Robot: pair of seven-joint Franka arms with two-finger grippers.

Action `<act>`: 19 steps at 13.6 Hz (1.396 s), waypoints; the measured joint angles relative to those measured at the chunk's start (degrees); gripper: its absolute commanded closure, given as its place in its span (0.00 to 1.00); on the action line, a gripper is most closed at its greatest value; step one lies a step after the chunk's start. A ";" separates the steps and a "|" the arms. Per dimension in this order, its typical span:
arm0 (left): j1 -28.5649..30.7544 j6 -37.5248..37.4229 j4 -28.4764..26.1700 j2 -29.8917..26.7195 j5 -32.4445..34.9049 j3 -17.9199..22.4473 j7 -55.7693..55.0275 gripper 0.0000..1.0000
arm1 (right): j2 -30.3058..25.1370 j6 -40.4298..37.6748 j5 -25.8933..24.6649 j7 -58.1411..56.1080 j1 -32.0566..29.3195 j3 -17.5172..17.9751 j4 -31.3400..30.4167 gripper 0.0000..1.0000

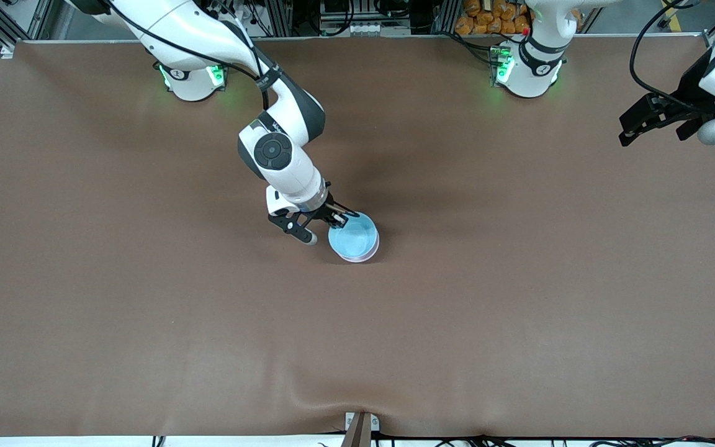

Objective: Stack pink and blue bowls on white bowl
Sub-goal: 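Lower the blue bowl into the pink bowl with the right gripper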

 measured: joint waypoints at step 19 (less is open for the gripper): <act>1.43 -0.07 -0.45 0.13 0.00 0.25 0.11 0.00 | 2.00 1.24 -0.02 1.54 0.54 -0.21 1.72 0.00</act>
